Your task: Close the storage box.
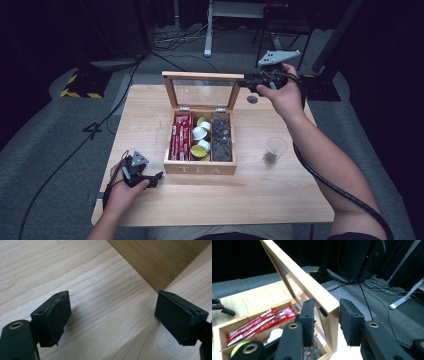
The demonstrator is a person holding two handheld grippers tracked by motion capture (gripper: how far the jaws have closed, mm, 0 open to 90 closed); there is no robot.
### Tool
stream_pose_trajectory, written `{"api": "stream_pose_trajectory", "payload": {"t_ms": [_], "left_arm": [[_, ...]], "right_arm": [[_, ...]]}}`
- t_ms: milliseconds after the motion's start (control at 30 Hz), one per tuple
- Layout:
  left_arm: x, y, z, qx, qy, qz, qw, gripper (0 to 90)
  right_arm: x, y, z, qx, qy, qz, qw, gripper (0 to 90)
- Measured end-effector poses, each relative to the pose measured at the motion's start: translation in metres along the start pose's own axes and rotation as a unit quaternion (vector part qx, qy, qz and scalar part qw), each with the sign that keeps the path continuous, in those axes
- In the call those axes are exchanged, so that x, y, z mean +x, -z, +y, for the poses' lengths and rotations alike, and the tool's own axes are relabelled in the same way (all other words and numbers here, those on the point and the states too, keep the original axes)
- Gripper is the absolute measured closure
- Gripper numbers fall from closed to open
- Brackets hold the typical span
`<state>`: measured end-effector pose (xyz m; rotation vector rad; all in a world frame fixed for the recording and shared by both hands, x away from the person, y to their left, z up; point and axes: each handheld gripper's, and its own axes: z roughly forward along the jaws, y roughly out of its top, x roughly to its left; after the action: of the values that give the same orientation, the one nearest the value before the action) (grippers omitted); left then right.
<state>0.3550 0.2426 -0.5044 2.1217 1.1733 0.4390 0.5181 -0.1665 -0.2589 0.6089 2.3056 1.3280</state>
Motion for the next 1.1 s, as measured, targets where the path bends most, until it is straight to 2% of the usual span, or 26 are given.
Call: {"api": "stream_pose_trajectory", "payload": {"t_ms": [33, 133, 233, 333, 533, 700, 900, 1100], "left_arm": [[0.000, 0.000, 0.000, 0.000, 0.000, 0.000, 1.0000, 14.2], [0.000, 0.000, 0.000, 0.000, 0.000, 0.002, 1.0000, 14.3], [0.000, 0.000, 0.000, 0.000, 0.000, 0.002, 1.0000, 14.4], [0.000, 0.000, 0.000, 0.000, 0.000, 0.002, 1.0000, 14.4], [0.000, 0.000, 0.000, 0.000, 0.000, 0.003, 1.0000, 14.5], [-0.001, 0.000, 0.000, 0.001, 0.002, 0.004, 1.0000, 14.5], [-0.001, 0.000, 0.000, 0.001, 0.003, 0.005, 1.0000, 14.6], [-0.001, 0.000, 0.000, 0.001, 0.004, 0.006, 1.0000, 14.6]], "right_arm": [[0.000, 0.000, 0.000, 0.000, 0.000, 0.000, 1.0000, 66.0], [0.012, 0.007, -0.007, 0.007, 0.010, 0.009, 0.9999, 65.3], [0.023, 0.012, -0.013, 0.011, 0.028, 0.010, 0.9995, 65.0], [0.032, 0.015, -0.019, 0.014, 0.036, 0.012, 0.9992, 64.4], [0.044, 0.018, -0.032, 0.028, 0.037, 0.022, 0.9987, 63.9], [0.060, 0.021, -0.049, 0.042, 0.047, 0.029, 0.9976, 63.1], [0.081, 0.023, -0.068, 0.048, 0.062, 0.020, 0.9967, 61.9], [0.092, 0.023, -0.083, 0.052, 0.062, 0.021, 0.9965, 60.5]]}}
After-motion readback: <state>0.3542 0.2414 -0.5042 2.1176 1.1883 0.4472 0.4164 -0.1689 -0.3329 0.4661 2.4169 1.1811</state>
